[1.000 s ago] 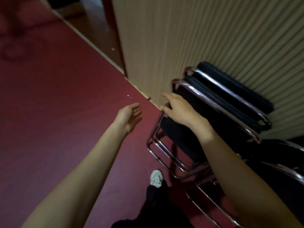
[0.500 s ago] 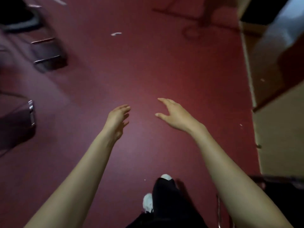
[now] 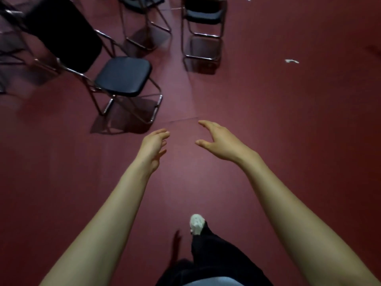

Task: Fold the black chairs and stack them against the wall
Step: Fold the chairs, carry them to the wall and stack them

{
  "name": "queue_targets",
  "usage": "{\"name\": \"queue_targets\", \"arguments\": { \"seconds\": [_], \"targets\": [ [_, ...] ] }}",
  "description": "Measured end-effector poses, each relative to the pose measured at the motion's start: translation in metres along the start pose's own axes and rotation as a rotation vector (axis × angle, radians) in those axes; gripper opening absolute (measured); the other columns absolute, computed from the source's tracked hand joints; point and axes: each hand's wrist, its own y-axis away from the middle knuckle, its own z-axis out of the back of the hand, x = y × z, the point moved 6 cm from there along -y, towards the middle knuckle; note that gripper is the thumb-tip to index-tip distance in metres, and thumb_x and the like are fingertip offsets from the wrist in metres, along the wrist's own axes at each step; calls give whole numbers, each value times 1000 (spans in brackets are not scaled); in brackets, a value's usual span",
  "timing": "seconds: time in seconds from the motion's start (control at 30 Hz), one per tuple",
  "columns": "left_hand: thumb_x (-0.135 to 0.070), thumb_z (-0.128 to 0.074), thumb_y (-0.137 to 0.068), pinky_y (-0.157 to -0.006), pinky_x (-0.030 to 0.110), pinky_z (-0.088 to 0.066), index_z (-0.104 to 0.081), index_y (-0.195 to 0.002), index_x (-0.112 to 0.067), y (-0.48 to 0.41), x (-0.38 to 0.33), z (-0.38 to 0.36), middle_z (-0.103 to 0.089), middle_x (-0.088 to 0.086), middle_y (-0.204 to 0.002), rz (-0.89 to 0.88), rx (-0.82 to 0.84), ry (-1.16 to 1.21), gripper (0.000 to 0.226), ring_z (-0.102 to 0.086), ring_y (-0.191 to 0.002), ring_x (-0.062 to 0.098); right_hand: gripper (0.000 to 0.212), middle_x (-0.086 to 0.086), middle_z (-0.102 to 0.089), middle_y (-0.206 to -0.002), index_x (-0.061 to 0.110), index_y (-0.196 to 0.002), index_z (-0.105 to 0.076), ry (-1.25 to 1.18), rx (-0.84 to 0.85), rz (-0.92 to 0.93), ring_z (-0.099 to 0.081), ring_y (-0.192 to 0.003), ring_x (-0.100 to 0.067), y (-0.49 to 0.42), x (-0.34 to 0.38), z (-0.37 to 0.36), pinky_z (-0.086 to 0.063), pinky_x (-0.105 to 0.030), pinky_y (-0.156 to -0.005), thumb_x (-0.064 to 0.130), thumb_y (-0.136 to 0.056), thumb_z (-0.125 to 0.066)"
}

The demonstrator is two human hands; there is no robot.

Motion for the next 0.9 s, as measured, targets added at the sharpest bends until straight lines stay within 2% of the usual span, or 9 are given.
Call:
{"name": "queue_targets", "arguments": {
  "seconds": [0.1, 0.27, 0.4, 0.53, 0.6, 0.77, 0.87, 0.9],
  "targets": [
    [-11, -55, -95, -101, 34, -38, -55, -131, -15, -48, -38, 38, -58, 0, -117, -1, -68, 39, 36, -50, -118, 16, 66, -7, -33, -152, 13, -148, -29, 33, 53, 66, -31, -140, -19, -79, 34, 2, -22, -25, -111, 32, -92, -59],
    [-12, -55, -95, -101, 35, -38, -54, -133, -14, -131, -91, 112, -60, 3, -127, -9, -178, 107, 38, -49, -125, 19, 69, -8, -33, -152, 11, -148, -28, 73, 138, 166, -32, -139, -20, -201, 95, -15, -23, -25, -111, 32, -91, -61],
    [-12, -56, -94, -96, 32, -40, -56, -131, -14, -211, -136, 164, -61, 2, -119, -30, -203, 128, 36, -51, -123, 18, 69, -8, -33, -152, 9, -147, -28, 78, 146, 205, -31, -139, -19, -302, 144, -31, -22, -23, -110, 30, -91, -62],
    [-10, -55, -95, -94, 33, -40, -58, -128, -13, -292, -190, 216, -60, 9, -131, -27, -203, 137, 34, -52, -123, 21, 67, -8, -34, -151, 10, -147, -30, 51, 137, 172, -33, -138, -20, -407, 193, -44, -25, -25, -110, 30, -91, -60],
    [-11, -55, -95, -91, 30, -39, -59, -127, -14, -329, -222, 241, -61, 8, -130, -33, -203, 135, 33, -53, -122, 19, 65, -9, -34, -151, 10, -147, -30, 40, 137, 150, -36, -137, -22, -455, 217, -47, -27, -27, -109, 29, -92, -59],
    [-10, -53, -95, -93, 29, -41, -58, -129, -12, -419, -290, 277, -61, 5, -118, -53, -175, 70, 34, -54, -109, 15, 63, -12, -35, -150, 9, -147, -29, 8, 145, 75, -40, -132, -26, -561, 248, -51, -29, -28, -106, 27, -93, -57],
    [-9, -52, -96, -77, 25, -42, -58, -127, -10, -481, -321, 280, -59, 4, -108, -62, -120, -10, 32, -53, -101, 15, 59, -11, -32, -152, 8, -148, -27, -6, 154, 21, -33, -138, -24, -626, 249, -54, -25, -28, -109, 24, -96, -52],
    [-8, -51, -96, -78, 27, -41, -59, -127, -10, -503, -333, 280, -58, 4, -106, -66, -103, -42, 32, -51, -100, 14, 58, -11, -32, -152, 8, -148, -27, -11, 152, -4, -32, -139, -24, -648, 247, -54, -25, -29, -110, 23, -97, -50]
  ]
}}
